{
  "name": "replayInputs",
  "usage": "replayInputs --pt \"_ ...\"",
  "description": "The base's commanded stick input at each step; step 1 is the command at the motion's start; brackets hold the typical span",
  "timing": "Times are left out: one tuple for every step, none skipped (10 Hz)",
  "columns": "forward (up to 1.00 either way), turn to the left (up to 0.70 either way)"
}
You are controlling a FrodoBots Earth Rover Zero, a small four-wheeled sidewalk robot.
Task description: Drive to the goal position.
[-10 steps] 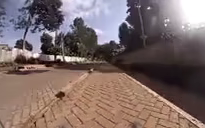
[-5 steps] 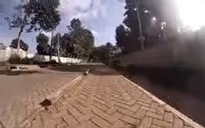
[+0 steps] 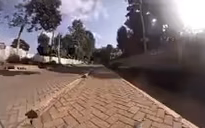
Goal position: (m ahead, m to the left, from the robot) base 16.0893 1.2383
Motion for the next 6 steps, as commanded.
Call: replayInputs --pt "0.7 0.0" --pt "0.7 0.0" --pt "0.7 0.0" --pt "0.7 0.0" --pt "0.7 0.0" --pt "0.7 0.0"
